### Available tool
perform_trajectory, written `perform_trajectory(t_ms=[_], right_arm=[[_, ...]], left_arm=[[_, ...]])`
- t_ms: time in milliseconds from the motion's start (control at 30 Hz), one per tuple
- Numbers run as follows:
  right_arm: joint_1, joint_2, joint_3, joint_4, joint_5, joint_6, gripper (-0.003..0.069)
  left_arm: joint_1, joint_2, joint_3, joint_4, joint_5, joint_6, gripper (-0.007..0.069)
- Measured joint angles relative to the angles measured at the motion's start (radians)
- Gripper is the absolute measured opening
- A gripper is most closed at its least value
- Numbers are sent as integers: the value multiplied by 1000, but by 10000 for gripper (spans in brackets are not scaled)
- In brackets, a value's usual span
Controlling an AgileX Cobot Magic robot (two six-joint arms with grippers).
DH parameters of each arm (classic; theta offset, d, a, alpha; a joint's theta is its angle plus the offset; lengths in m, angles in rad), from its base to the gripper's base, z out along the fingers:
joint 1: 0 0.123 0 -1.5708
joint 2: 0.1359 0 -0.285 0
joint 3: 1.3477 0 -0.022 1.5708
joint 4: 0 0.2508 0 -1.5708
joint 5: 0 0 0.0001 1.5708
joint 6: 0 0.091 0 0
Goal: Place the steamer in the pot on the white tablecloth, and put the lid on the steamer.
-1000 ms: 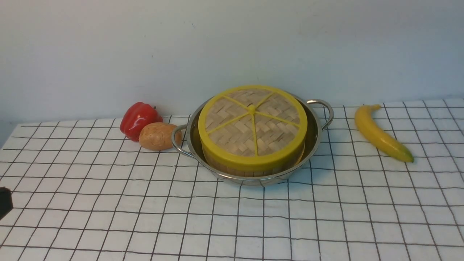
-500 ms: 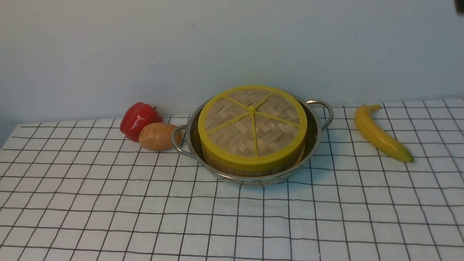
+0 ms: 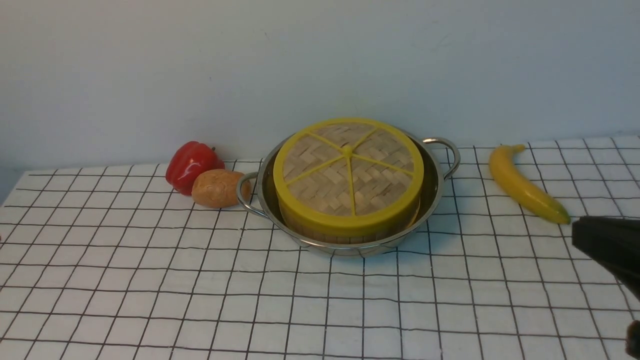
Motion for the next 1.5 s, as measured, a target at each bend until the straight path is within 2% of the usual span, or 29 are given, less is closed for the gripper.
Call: perform_trajectory(t_ms=[567, 833, 900, 1100, 1300, 1500], right_arm=[[-11, -6, 0, 0, -38, -5, 26], [-271, -160, 104, 11, -32, -34, 48], [-377, -271, 220, 11, -37, -35, 58], [-543, -489, 414, 19, -64, -35, 71], [-608, -639, 535, 22, -72, -35, 85], [-611, -651, 569, 33, -72, -33, 106]], left_arm=[[0, 0, 0, -1, 0, 0, 160], [0, 0, 0, -5, 0, 0, 160], [0, 0, 0, -5, 0, 0, 161], [0, 0, 0, -5, 0, 0, 170], [0, 0, 0, -5, 0, 0, 181], [0, 0, 0, -4, 1, 0, 191]])
